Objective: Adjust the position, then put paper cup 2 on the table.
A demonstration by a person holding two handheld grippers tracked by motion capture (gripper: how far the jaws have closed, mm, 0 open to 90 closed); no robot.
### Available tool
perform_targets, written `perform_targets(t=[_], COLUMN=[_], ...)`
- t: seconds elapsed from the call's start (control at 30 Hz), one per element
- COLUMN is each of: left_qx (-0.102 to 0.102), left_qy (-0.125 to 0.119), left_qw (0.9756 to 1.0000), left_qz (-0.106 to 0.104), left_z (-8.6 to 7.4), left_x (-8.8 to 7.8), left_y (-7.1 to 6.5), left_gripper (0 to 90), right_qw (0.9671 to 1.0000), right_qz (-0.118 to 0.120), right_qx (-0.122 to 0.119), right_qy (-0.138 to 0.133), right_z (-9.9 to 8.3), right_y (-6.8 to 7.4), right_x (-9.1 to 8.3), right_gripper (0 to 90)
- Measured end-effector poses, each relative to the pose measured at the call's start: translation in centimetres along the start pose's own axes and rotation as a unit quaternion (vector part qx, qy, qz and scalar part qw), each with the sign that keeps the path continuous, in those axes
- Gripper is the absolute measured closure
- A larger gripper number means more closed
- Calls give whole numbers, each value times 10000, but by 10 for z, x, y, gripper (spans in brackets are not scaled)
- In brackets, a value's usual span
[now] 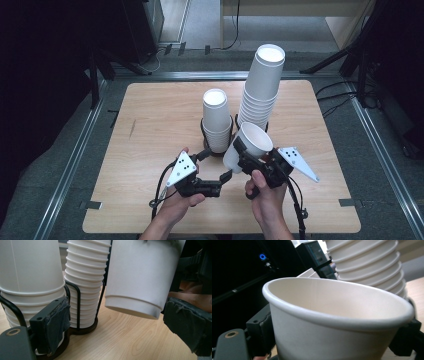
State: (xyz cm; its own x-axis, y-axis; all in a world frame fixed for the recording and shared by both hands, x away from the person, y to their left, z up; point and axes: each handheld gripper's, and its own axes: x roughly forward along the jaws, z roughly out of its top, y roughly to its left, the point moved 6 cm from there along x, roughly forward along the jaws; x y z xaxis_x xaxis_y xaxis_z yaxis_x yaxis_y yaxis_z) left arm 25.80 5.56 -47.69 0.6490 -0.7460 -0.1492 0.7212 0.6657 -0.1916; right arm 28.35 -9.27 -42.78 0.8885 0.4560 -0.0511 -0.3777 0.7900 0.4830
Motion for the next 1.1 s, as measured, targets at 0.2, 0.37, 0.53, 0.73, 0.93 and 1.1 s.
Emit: perform_targets(t=[0.2,0.37,0.53,0.73,0.93,1.1], left_qx=[10,16,22,26,69,107], left_qy=[60,116,122,176,222,244], left_qw=[10000,9999,9999,9998,9997,9996], left_qz=[2,25,20,-10,-51,-55], left_z=[-1,-3,-3,-5,-7,-8], left_x=[1,2,2,4,6,6], left_y=[0,-1,-2,-5,-8,-10], left_gripper=[76,76,76,56,54,54], right_qw=[9988,9944,9930,9886,9829,9819], right_qz=[-77,-47,129,160,213,327], right_qx=[-482,-1052,-1172,-1491,-1811,-1842], right_qy=[17,57,-74,-130,-258,-297], right_z=[2,-1,-2,-8,-10,-10], right_y=[-3,-3,-8,-17,-16,-13], right_x=[-3,-7,-11,-13,-17,-18], right_gripper=[131,129,129,130,131,131])
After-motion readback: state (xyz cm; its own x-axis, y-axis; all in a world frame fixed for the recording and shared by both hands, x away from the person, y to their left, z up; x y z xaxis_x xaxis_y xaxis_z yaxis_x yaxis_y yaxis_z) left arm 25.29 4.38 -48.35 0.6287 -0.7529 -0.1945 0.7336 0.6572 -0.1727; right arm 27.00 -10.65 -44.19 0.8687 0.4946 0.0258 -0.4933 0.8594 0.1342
